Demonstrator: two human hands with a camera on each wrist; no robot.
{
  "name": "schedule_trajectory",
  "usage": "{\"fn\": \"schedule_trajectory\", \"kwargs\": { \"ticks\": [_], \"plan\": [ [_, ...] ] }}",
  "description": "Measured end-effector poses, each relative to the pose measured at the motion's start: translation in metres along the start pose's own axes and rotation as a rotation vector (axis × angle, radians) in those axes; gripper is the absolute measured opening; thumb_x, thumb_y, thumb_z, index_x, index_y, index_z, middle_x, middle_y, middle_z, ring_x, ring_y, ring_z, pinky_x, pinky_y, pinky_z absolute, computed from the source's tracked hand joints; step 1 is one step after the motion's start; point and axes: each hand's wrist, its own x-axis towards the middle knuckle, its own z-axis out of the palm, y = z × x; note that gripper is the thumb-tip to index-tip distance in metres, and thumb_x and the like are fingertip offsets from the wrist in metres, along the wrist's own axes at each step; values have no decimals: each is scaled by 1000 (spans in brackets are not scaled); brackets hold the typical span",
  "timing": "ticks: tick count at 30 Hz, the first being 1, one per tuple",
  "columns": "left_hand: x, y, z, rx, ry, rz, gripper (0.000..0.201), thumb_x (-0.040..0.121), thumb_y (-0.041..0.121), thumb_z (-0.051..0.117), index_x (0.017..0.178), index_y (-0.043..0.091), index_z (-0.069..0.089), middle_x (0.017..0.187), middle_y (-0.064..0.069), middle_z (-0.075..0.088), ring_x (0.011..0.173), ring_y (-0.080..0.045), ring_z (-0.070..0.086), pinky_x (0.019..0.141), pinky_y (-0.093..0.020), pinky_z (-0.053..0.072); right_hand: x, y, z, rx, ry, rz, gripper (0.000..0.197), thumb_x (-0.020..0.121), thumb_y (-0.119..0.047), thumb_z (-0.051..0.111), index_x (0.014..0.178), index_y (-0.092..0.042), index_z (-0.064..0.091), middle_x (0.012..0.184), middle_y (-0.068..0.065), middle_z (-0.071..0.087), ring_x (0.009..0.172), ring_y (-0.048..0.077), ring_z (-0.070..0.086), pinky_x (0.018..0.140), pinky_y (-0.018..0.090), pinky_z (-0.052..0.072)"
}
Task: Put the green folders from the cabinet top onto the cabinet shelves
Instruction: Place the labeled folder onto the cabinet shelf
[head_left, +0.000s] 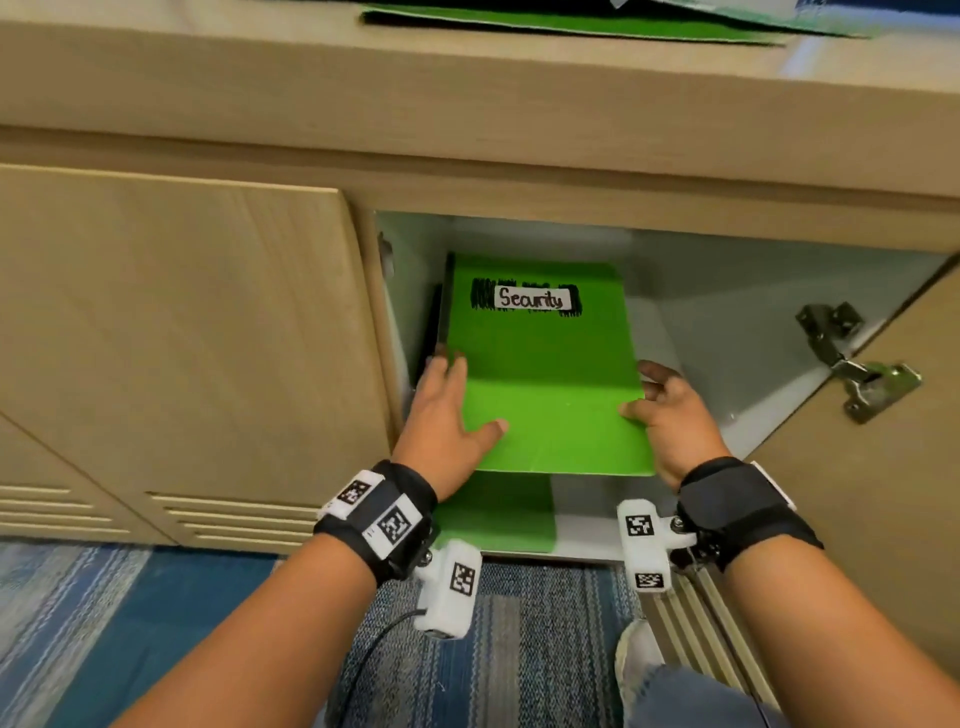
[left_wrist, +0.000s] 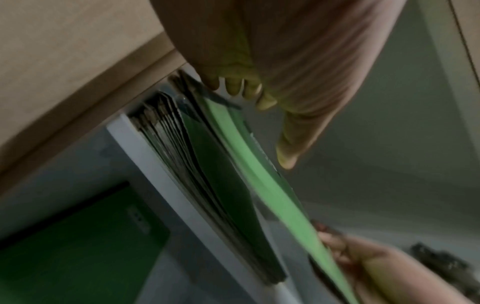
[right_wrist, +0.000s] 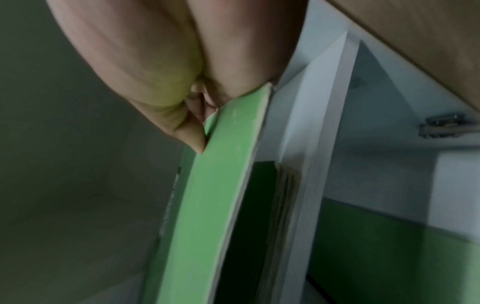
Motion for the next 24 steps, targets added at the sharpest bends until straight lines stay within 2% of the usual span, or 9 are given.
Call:
{"fn": "schedule_trajectory", "kwargs": {
  "ticks": [3, 6, 9, 11, 15, 17, 19, 21, 24],
  "plan": [
    [9, -9, 5, 233, -196, 127, 97, 77, 55, 69, 152, 23, 18, 161, -5, 11, 149, -20, 1, 121, -41, -3, 18, 0, 10, 12, 1, 11, 55, 81, 20, 52, 129, -6, 49, 99, 5, 64, 85, 13, 61, 65, 11, 50],
    [17, -17, 7, 410, -360, 159, 99, 75, 57, 69, 152, 30, 15, 162, -1, 6, 149, -19, -4, 119, -45, -10, 32, 9, 19, 29, 0, 44, 53, 77, 26, 51, 123, 0, 53, 92, 7, 65, 81, 19, 62, 63, 12, 51],
    [27, -24, 7, 520, -432, 162, 90, 81, 43, 70, 152, 30, 16, 162, -1, 8, 149, -21, 0, 120, -47, -5, 44, 17, 23, 15, -4, 76, 52, 73, 27, 51, 114, -2, 59, 79, -4, 72, 72, 11, 67, 67, 18, 52],
    [33, -25, 6, 543, -440, 169, 80, 86, 31, 66, 151, 30, 20, 161, -2, 12, 149, -22, 5, 121, -47, -1, 49, 17, 24, -11, -7, 77, 52, 74, 28, 50, 110, -8, 59, 78, -3, 69, 66, 7, 65, 62, 14, 51],
    [41, -26, 7, 571, -421, 181, 73, 87, 10, 58, 150, 27, 25, 161, -4, 14, 149, -24, 5, 121, -47, 0, 50, 17, 28, -149, -59, 43, 49, 76, 25, 53, 108, -11, 59, 89, 5, 66, 79, 18, 63, 59, 9, 50],
    [43, -27, 9, 594, -411, 179, 74, 85, 4, 57, 150, 25, 27, 161, -5, 15, 149, -24, 6, 121, -47, 0, 52, 22, 29, -230, -93, 32, 45, 75, 22, 56, 104, -11, 63, 100, 12, 69, 90, 25, 64, 67, 17, 52],
    [43, -29, 9, 613, -419, 166, 72, 86, 11, 59, 150, 23, 28, 161, -7, 16, 149, -24, 6, 120, -45, -1, 54, 25, 31, -306, -104, 27, 43, 74, 18, 60, 96, -20, 65, 102, 13, 70, 90, 27, 65, 74, 30, 51],
    [42, -30, 10, 613, -435, 152, 72, 88, 30, 62, 150, 20, 27, 160, -9, 15, 149, -25, 5, 120, -45, -1, 55, 29, 31, -410, -58, 19, 42, 73, 8, 67, 84, -32, 61, 94, 8, 69, 84, 26, 65, 76, 34, 51],
    [41, -30, 14, 606, -440, 126, 72, 89, 44, 58, 149, 18, 28, 160, -12, 13, 149, -25, 4, 121, -47, -1, 56, 35, 33, -461, -47, 54, 46, 71, 1, 71, 107, -27, 63, 99, 6, 69, 90, 31, 67, 83, 42, 55]
  ]
}}
